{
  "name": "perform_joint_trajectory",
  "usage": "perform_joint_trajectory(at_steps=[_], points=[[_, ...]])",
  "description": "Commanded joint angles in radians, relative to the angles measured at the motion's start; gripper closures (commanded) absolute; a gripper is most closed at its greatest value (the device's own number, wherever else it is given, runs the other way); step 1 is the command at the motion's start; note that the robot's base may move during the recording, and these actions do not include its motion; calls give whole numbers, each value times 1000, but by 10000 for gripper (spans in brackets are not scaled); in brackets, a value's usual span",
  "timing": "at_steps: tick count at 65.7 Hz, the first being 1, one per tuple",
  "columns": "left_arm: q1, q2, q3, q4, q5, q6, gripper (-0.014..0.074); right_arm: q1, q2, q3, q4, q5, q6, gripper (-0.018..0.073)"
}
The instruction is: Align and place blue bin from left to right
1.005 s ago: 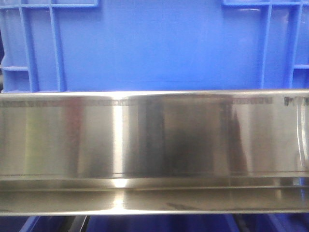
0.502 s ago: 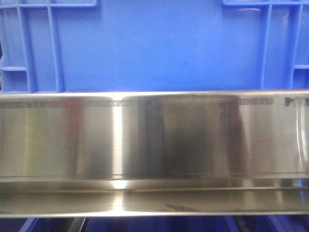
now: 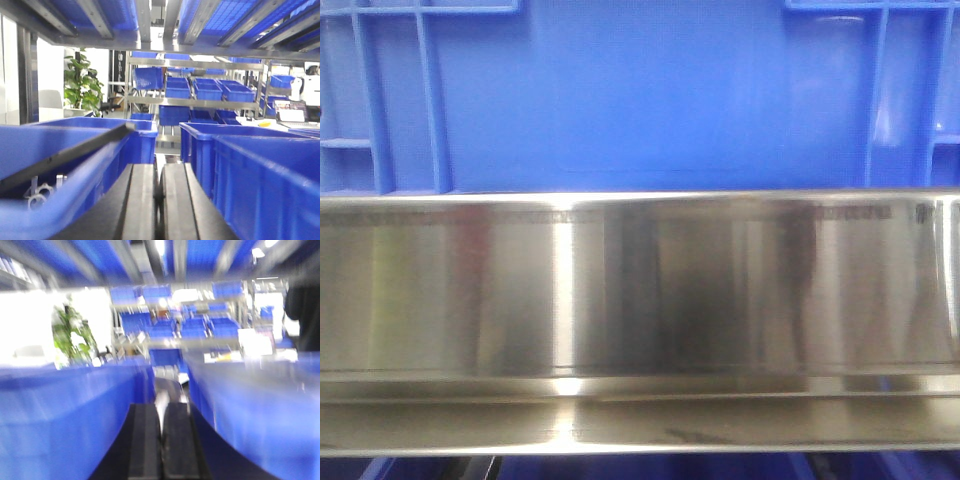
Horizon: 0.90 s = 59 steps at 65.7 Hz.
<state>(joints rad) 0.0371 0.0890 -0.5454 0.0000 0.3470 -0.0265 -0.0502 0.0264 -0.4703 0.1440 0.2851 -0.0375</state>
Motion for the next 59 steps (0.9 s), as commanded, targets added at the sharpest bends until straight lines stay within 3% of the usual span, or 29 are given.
perform_joint_trajectory(at_steps=[1, 6, 13, 23, 32, 41, 51, 59], points=[[-2, 70, -115, 0, 88, 0, 441, 1, 48, -83, 0, 59, -7, 304], [-2, 149, -191, 0, 104, 0, 293, 1, 94, -122, 0, 59, -7, 148], [-2, 254, -269, -18, 134, 0, 140, 1, 165, -151, 0, 59, -7, 0], [-25, 399, -328, -23, 178, 0, 10, 1, 287, -176, 0, 51, -11, 0], [-133, 482, -377, -21, 198, 1, -6, 1, 384, -244, 0, 63, -22, 0], [-255, 595, -443, -19, 258, 3, -6, 14, 501, -367, 2, 126, -109, 0], [-374, 728, -539, -19, 331, 3, -6, 95, 639, -512, 7, 202, -134, 0], [-430, 854, -629, -19, 396, 3, -6, 170, 767, -633, 9, 276, -134, 0]])
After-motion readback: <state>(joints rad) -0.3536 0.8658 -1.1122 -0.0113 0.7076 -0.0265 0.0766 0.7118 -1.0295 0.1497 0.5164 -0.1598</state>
